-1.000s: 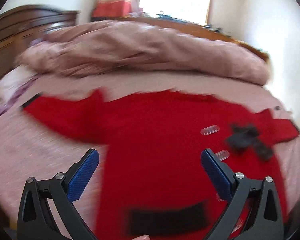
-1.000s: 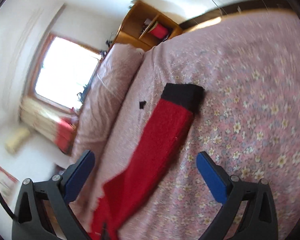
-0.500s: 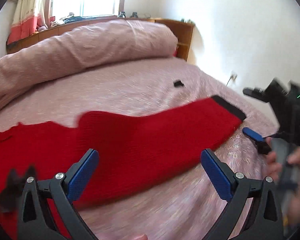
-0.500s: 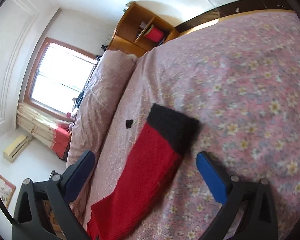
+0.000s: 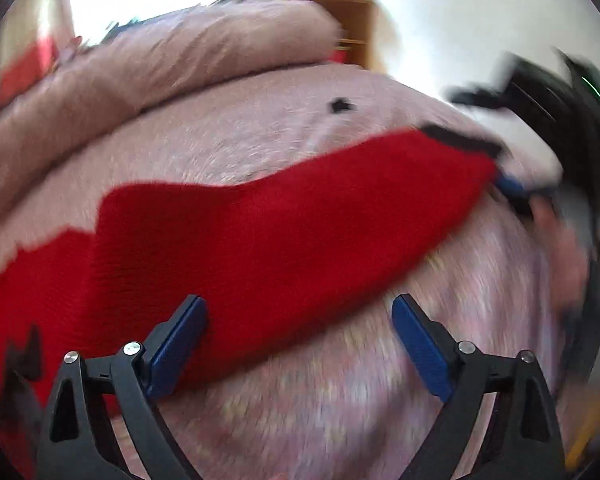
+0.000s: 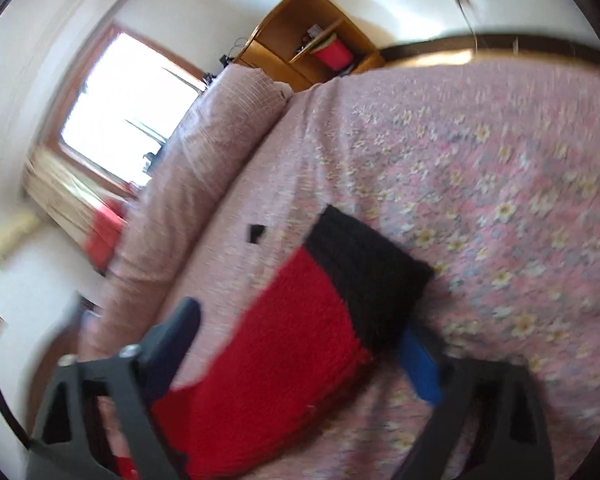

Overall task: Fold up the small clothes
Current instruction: 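Grasp the black cuff of a cardigan sleeve with the right tool, then lift the sleeve and fold it across the cardigan body, open right tool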

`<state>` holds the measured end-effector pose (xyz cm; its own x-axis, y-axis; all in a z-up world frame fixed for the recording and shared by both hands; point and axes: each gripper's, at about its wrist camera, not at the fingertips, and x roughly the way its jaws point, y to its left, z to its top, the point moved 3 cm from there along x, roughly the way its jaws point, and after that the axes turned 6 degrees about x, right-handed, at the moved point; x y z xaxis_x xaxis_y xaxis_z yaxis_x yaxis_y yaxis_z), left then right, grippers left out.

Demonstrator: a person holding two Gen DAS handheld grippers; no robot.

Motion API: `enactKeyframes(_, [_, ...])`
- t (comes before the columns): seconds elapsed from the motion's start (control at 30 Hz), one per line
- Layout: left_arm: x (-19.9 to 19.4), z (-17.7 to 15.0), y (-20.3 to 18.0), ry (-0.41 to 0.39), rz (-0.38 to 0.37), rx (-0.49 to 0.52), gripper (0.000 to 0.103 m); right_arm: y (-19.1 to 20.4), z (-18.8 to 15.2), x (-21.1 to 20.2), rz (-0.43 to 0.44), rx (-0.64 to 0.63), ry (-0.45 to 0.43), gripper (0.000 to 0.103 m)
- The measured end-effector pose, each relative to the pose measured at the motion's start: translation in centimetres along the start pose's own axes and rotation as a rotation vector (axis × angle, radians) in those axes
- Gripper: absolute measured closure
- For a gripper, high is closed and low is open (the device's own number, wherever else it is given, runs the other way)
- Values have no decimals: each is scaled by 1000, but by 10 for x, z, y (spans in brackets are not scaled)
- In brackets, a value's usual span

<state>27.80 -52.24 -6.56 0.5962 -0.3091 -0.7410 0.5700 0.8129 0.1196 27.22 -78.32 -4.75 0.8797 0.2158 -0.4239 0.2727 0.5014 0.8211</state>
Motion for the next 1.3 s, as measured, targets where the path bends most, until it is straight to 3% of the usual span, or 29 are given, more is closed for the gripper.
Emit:
enactKeyframes(0.03, [-7,-6,-10,-24,19,96,13,-7,2,1,50,75,20,29])
enactKeyframes(0.13, [-4,-17,-29,-36,82,259,12,-16,3,3,66,141,23,37])
enactKeyframes(0.23, [12,-2,-24,-36,99,200,7,-16,2,5,63,147,23,38])
enactKeyframes(0.3, [23,13,-14,-19,94,146,9,-15,-1,6,49,133,26,40])
enactKeyframes(0.33, [27,19,-10,-15,88,127,21,-14,-2,8,34,115,31,44])
enactKeyframes(0.37, [30,23,-7,-11,68,113,57,-13,-3,11,20,100,36,47])
enactKeyframes(0.4, [33,26,-5,-6,64,105,79,-13,-3,13,6,91,37,59])
enactKeyframes(0.43, [31,26,-5,-9,88,105,93,-14,-3,15,-10,90,42,80])
enactKeyframes(0.47, [26,25,-4,-37,85,99,96,-17,-4,18,-16,117,53,94])
enactKeyframes(0.53, [15,22,-1,-73,74,83,98,-19,-3,15,10,177,53,94])
enactKeyframes(0.6, [3,20,2,-97,57,62,98,-2,-1,5,102,192,33,94])
enactKeyframes(0.77, [-34,25,30,-183,6,-49,98,91,-7,-35,232,-45,-42,94])
enactKeyframes(0.93, [-73,23,82,-247,-42,-207,97,174,-40,-48,331,-216,-62,94])
enactKeyframes(1.03, [-98,13,121,-272,-39,-245,96,229,-70,-39,440,-267,-10,94])
enactKeyframes(1.17, [-135,-25,184,-278,-106,-381,80,307,-125,-11,506,-390,89,94])
enactKeyframes(1.3, [-195,-99,270,-252,-75,-496,75,377,-210,34,541,-551,232,93])
